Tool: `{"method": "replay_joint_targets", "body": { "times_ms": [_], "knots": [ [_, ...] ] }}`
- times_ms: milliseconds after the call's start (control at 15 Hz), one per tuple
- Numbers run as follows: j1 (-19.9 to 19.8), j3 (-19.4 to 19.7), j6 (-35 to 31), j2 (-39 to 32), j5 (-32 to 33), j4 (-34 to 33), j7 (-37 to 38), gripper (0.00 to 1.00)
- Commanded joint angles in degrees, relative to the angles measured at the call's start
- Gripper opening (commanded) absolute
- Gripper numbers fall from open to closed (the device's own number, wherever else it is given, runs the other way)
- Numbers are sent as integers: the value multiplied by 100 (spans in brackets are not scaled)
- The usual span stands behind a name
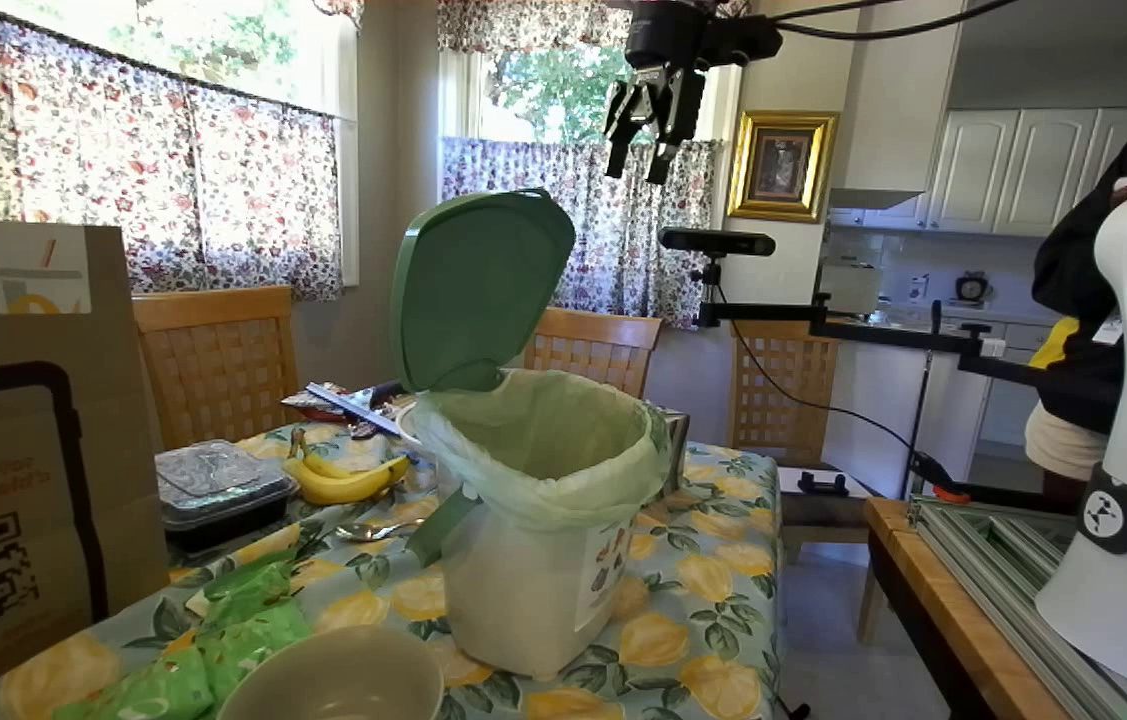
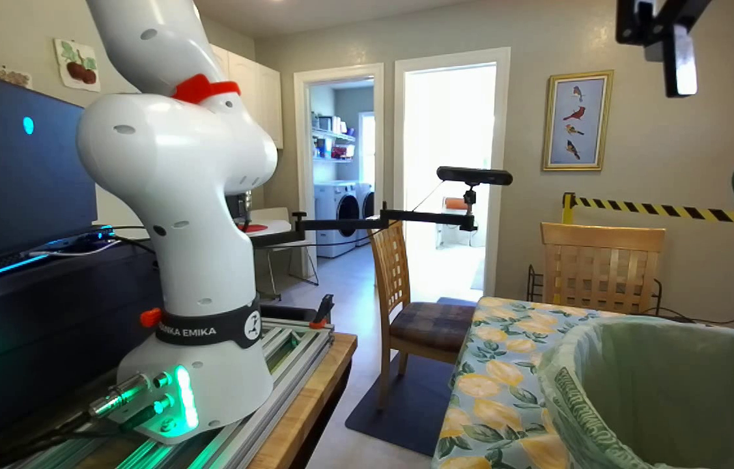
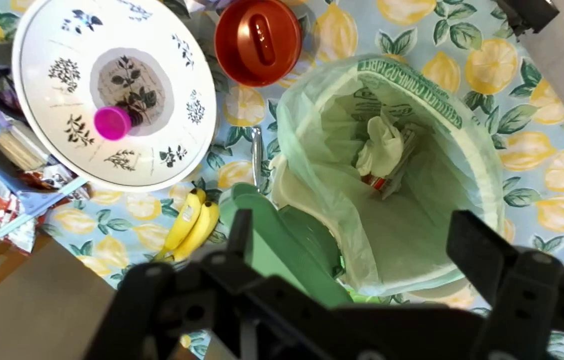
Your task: Close the bin completely
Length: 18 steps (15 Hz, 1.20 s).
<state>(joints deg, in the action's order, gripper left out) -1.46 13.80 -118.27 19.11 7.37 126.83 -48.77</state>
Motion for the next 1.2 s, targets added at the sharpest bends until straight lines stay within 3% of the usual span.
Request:
{"method": "replay_joint_targets", "body": {
  "times_ms": [0,400,733,1133],
  "knots": [
    [18,50,-519,-1,7,121,-937,100],
    [160,233,-1363,-204,-504,423,-2785,100],
    [226,321,-1467,-461,-1285,477,-4524,100],
    [82,197,-1688,-535,-1475,496,-5254,100]
  ]
}}
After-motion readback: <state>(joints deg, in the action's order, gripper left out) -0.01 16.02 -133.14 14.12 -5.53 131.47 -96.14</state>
